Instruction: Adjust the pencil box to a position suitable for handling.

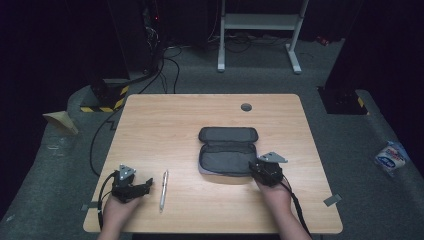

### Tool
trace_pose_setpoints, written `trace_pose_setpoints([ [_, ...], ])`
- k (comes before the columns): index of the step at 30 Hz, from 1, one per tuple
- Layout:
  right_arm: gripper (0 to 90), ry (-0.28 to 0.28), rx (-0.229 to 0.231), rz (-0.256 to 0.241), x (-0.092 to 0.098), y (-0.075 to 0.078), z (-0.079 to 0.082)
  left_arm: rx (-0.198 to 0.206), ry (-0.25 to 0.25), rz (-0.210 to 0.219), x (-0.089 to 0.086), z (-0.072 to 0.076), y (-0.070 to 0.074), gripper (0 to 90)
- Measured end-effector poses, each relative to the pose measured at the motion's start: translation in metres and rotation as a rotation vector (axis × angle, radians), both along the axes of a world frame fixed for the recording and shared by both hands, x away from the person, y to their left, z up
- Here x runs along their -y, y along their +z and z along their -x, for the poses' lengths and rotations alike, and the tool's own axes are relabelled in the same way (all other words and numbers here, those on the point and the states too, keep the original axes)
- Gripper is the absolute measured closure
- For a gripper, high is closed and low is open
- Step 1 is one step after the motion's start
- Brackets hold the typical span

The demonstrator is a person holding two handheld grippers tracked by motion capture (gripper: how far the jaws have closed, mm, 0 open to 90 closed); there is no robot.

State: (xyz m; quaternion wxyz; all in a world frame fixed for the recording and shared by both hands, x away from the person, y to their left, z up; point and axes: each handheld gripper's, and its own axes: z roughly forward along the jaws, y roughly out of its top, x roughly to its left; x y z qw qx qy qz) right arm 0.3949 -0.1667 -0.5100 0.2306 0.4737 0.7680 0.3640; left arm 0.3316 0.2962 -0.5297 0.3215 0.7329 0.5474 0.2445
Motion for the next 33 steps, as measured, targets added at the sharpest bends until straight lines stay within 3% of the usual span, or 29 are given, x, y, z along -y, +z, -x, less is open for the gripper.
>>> trace_pose_setpoints([
  [16,56.8,0.035,0.005,-0.041,-0.024,-0.002,0.006,-0.002,-0.001,0.000,0.000,0.000,0.000,17.7],
  [33,52.5,0.031,0.024,-0.075,-0.026,0.004,0.007,-0.002,-0.001,0.000,0.000,0.000,0.000,17.8],
])
